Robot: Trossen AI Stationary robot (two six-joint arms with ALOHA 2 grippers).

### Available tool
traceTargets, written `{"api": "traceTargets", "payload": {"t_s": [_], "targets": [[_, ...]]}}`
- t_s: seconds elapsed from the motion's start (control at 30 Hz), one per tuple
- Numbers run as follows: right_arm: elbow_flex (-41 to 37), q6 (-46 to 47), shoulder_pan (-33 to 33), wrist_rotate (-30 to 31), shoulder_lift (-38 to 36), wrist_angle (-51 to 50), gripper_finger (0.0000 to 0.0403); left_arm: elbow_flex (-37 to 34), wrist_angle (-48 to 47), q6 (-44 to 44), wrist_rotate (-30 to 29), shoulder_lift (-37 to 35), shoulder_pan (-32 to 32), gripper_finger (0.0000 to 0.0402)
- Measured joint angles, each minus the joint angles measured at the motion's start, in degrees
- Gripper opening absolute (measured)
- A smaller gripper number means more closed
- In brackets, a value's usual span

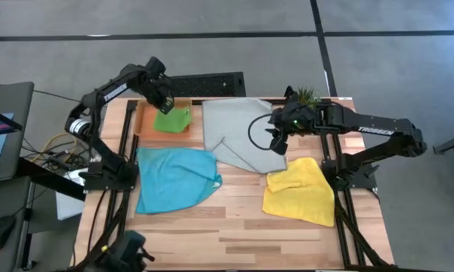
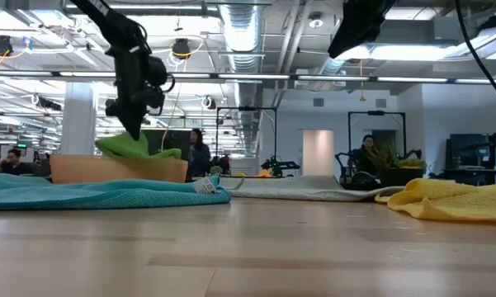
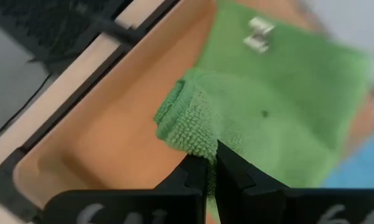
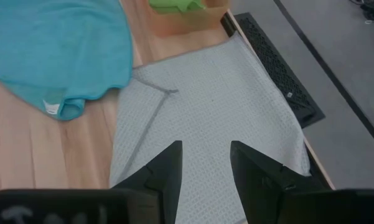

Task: Fold microfiber towels
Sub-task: Put the green microfiber towel into the orange bin

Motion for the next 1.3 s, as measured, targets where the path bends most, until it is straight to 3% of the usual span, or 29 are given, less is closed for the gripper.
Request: {"api": "traceTargets", "payload": {"t_s": [0.23,0.47,0.7,1.0,1.13,1.3], "targets": [[0.0,0.02,-0.02,-0.01,0.0,0.01,0.0159,-0.02,0.44,-1.13,-10.22,2.11,0.13,0.0],[0.0,0.04,-0.02,-0.01,0.0,0.02,0.0159,-0.02,1.21,-1.78,-14.84,3.39,0.33,0.0],[0.0,0.04,-0.02,-0.01,0.0,0.04,0.0159,-0.02,1.08,-1.18,-12.34,5.3,0.33,0.0],[0.0,0.52,-0.02,0.02,0.0,0.07,0.0159,-0.02,-0.54,-1.57,-16.25,6.19,0.33,0.0001],[0.0,0.52,-0.02,0.02,0.0,0.07,0.0159,-0.02,-0.86,-2.45,-17.09,6.19,0.33,0.0021],[0.0,0.52,-0.02,0.04,0.0,0.09,0.0159,-0.02,-2.0,-3.66,-18.69,6.19,0.33,0.0081]]}}
